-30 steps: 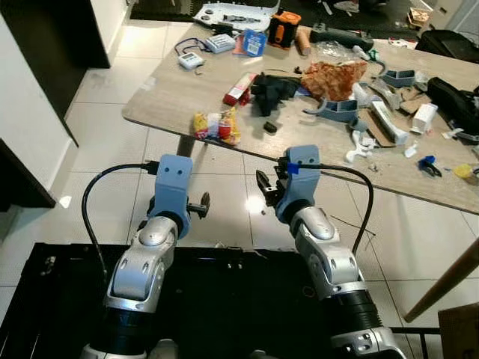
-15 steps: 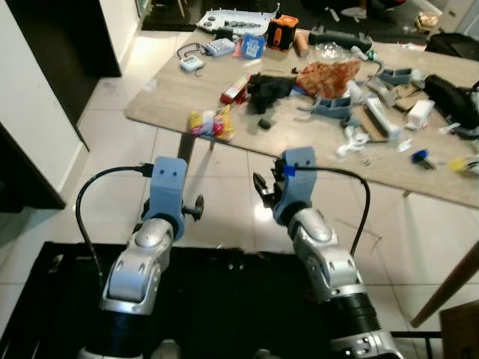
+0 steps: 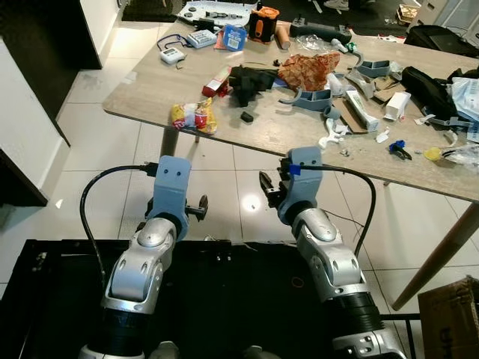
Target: Picking trash to rubbish bin
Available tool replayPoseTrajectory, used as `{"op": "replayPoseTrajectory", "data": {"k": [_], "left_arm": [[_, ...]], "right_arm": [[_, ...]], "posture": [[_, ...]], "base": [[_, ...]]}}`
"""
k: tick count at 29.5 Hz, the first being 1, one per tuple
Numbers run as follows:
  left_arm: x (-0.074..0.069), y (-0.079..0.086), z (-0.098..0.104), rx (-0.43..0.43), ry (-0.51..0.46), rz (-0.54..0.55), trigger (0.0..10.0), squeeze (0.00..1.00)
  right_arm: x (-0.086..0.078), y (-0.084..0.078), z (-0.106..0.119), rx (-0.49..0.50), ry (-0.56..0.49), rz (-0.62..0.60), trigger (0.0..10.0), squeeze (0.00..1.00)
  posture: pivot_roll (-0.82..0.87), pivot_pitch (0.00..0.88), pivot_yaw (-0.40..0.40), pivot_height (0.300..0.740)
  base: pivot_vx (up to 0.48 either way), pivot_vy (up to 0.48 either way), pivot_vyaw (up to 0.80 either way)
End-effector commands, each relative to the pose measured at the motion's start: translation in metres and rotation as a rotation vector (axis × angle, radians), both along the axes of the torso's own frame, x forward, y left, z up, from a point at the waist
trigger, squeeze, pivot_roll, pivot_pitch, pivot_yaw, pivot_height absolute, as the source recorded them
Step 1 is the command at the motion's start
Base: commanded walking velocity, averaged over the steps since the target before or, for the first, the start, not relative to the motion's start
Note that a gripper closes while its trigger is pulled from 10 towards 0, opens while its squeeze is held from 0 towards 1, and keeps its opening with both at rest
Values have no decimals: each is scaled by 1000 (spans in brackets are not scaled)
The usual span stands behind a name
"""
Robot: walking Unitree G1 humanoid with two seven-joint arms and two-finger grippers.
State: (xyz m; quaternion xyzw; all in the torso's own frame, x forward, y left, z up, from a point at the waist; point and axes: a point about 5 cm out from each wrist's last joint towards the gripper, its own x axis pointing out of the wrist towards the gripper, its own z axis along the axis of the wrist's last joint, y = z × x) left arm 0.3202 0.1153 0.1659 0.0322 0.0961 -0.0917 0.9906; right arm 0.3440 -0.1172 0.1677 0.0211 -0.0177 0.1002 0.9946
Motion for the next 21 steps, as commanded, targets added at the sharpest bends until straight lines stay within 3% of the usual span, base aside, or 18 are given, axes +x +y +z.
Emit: {"op": "replayPoseTrajectory", "data": {"k": [1, 10, 15, 21], "left_arm": [[3, -1, -2, 30, 3, -25, 10000, 0], [10, 0, -1, 35, 0, -23, 10000, 0], [9, 4, -1, 41, -17, 0, 10000, 0], [6, 9, -5, 18, -3, 47, 10000, 0]], "right_arm": [[-3, -7, -5, 10, 3, -52, 10000, 0], [-7, -14, -7, 24, -4, -113, 10000, 0], [-5, -12, -6, 19, 0, -98, 10000, 0], [-2, -11, -5, 5, 5, -71, 10000, 0]], "posture": [[80, 189, 39, 740], [77, 186, 69, 740], [71, 187, 35, 740], [72, 186, 9, 740]], "base": [[0, 0, 0], [0, 0, 0], [0, 0, 0], [0, 448, 0]]}}
